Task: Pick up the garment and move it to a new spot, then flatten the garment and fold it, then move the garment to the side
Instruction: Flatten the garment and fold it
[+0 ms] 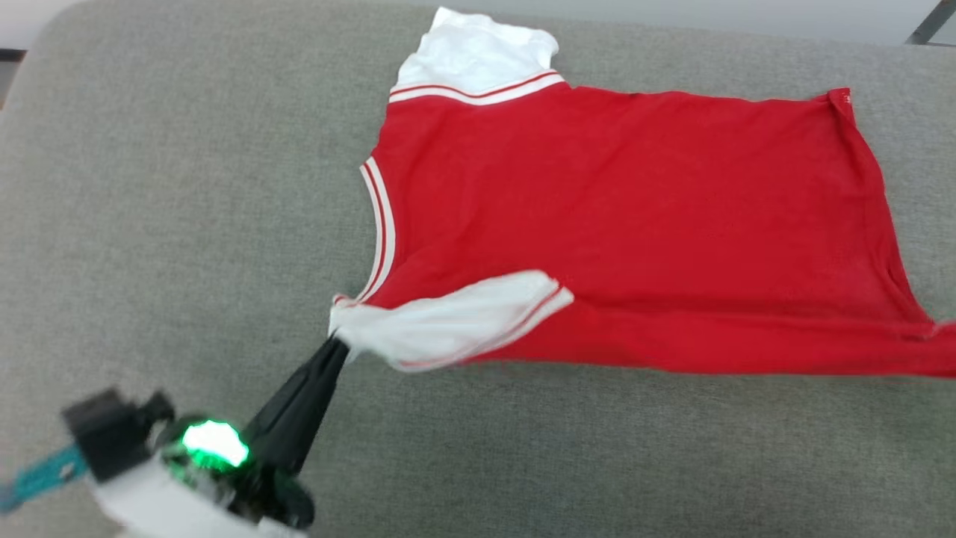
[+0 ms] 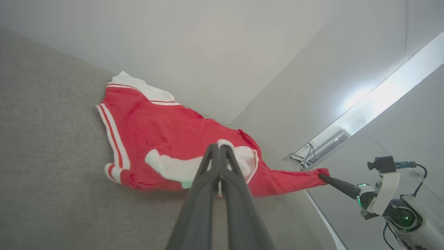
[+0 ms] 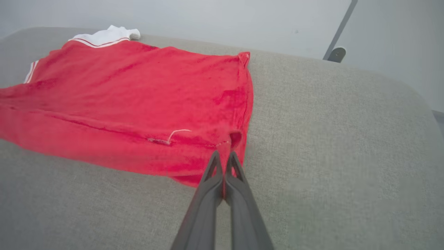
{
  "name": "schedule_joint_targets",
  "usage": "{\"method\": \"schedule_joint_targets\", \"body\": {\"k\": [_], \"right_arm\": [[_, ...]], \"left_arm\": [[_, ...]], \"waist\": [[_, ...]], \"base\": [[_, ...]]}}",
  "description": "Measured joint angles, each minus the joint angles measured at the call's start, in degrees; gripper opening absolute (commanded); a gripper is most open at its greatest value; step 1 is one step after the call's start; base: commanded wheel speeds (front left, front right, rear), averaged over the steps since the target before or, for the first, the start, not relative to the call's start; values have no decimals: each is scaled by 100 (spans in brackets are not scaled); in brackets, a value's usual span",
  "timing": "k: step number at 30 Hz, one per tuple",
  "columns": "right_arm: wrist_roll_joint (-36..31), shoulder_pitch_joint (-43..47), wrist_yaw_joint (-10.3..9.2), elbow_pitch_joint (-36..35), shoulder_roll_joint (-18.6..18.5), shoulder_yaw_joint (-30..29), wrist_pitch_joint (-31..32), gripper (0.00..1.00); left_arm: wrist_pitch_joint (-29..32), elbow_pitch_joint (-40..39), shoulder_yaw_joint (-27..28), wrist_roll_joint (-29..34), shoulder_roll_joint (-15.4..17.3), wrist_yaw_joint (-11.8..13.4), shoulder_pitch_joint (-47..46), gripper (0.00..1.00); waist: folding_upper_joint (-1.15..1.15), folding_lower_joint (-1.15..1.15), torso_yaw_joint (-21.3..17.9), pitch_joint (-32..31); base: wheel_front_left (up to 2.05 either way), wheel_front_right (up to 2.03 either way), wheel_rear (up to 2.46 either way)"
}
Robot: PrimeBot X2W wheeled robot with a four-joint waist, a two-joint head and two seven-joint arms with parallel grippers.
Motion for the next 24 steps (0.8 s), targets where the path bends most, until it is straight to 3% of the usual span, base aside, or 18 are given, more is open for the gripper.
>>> {"method": "schedule_joint_targets", "body": {"k": [11,17,24], "right_arm": [[-202,-1866,0,1450,-248,896,37,0],[-179,-2209,0,2175,-210,1159,-186,0],[-154,-2292,0,2615,-113,1354,-556,0]], "left_arm": [[162,1463,-873,-398,-459,0,-2296,0],[32,2438,-1113,-438,-512,0,-2734,0],[-65,3432,-1355,104,-724,0,-2999,0]], "waist": [[0,0,130,353],[0,0,146,657],[0,0,124,958]], "base": [[0,0,0],[0,0,0],[0,0,0]]}}
